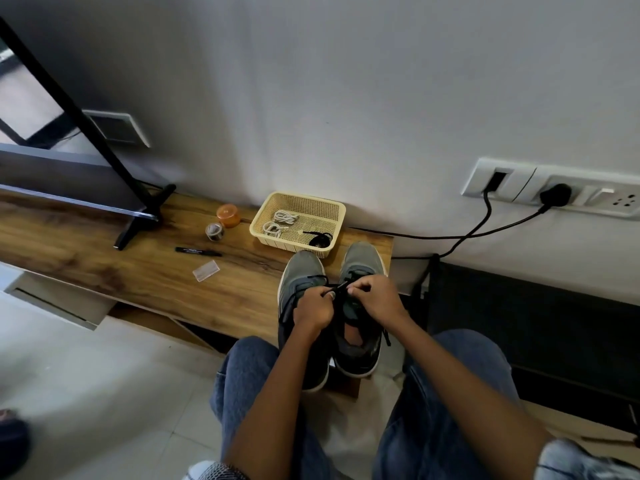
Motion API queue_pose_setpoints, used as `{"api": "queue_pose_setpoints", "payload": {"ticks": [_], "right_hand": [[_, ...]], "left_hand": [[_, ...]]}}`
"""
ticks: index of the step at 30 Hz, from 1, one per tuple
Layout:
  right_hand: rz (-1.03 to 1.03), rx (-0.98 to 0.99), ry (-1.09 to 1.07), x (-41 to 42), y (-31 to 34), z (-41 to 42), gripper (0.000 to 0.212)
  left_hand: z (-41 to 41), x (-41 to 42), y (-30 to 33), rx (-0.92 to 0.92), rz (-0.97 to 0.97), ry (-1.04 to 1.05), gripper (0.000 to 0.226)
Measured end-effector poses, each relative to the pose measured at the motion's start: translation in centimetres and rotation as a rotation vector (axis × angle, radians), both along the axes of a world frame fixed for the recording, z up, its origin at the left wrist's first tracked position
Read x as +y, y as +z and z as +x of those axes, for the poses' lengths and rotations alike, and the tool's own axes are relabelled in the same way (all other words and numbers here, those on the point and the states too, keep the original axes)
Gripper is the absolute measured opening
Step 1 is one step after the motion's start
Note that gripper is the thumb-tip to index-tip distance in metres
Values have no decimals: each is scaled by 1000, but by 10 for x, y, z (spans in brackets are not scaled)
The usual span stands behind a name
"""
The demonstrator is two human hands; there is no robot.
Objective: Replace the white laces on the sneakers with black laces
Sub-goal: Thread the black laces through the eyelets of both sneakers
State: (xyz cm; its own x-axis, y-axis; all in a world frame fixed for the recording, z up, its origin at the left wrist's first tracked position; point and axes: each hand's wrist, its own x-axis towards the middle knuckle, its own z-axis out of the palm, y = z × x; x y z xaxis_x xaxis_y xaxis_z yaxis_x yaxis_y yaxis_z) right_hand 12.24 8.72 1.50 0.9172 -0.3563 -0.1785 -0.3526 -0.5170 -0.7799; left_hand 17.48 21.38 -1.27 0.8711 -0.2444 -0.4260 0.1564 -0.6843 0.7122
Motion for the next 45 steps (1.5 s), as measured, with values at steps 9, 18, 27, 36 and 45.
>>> {"api": "queue_pose_setpoints", "payload": {"ticks": [9, 18, 27, 36, 45], "right_hand": [[-69, 33, -63, 9, -16, 7, 7], [-98, 21, -95, 16, -20, 9, 10], [-114, 70, -145, 16, -23, 10, 11], [144, 32, -149, 9, -20, 6, 12], [371, -21, -220, 11, -23, 1, 19]], "left_hand": [[0, 3, -2, -4, -76, 2, 27], [-3, 4, 0, -42, -49, -20, 26], [-5, 3, 3, -132, 91, -112, 34], [-4, 6, 1, -145, 49, -114, 28], [-3, 6, 2, -210, -9, -92, 16]]}}
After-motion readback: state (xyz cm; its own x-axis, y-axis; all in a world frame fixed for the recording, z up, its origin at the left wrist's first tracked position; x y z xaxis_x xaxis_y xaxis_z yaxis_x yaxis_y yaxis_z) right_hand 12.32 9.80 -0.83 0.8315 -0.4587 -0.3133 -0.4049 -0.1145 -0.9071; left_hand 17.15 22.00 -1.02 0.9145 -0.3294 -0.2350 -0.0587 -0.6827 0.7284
